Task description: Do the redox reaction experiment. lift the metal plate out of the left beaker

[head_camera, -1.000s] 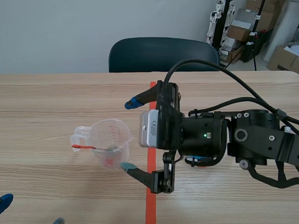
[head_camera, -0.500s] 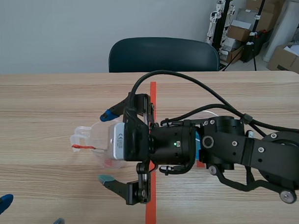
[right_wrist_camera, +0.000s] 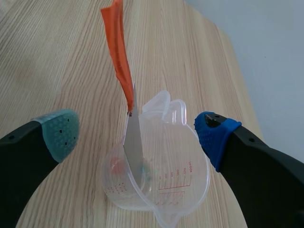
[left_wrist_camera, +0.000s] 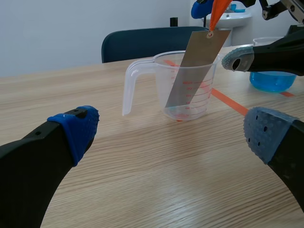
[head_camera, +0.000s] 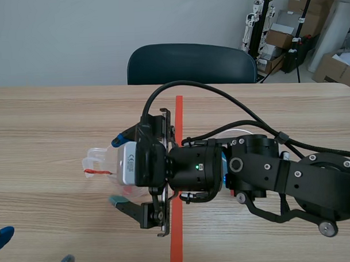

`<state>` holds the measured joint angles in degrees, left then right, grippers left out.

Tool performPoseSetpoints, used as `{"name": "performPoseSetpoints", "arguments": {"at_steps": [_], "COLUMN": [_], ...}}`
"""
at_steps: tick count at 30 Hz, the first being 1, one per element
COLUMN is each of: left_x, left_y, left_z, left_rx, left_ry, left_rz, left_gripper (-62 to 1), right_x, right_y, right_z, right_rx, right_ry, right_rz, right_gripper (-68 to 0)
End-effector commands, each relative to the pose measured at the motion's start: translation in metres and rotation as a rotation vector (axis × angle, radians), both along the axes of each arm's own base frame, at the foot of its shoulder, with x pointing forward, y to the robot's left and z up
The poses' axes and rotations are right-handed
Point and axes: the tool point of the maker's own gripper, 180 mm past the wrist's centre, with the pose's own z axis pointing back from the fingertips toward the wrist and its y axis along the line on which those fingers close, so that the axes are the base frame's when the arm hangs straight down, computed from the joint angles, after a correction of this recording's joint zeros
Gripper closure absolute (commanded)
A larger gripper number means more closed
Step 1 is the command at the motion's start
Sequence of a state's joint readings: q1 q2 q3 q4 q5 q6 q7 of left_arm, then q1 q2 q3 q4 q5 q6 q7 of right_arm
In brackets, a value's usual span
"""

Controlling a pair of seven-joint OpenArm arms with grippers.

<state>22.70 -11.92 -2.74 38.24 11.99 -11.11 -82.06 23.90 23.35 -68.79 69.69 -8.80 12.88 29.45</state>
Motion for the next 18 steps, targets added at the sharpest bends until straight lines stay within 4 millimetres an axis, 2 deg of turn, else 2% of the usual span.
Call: {"name": "performPoseSetpoints", "arguments": {"at_steps": [1,10,18], "left_x": [0.0013,0.0013,0.0013], "left_y": [0.0030,0.0030,0.0030], "left_z": [0.0065,0.0065,0.0065], "left_rx": [0.002,0.001,0.001], "left_ry": [-0.027,-0.027,-0.027], "left_rz": [-0.002,-0.002,-0.002], "left_gripper": [-62.3,-62.3,-62.3], "right_x": [0.0067,0.0070,0.0064], "right_y": [0.0024,0.0022,0.0027], "right_z": [0.0122,0.0116,0.0124], "right_rx": [0.028,0.025,0.030], "right_ry": [-0.026,-0.025,-0.024], "right_rz": [-0.001,-0.003,-0.001], "right_gripper": [-44.5,-33.0,-31.9]}}
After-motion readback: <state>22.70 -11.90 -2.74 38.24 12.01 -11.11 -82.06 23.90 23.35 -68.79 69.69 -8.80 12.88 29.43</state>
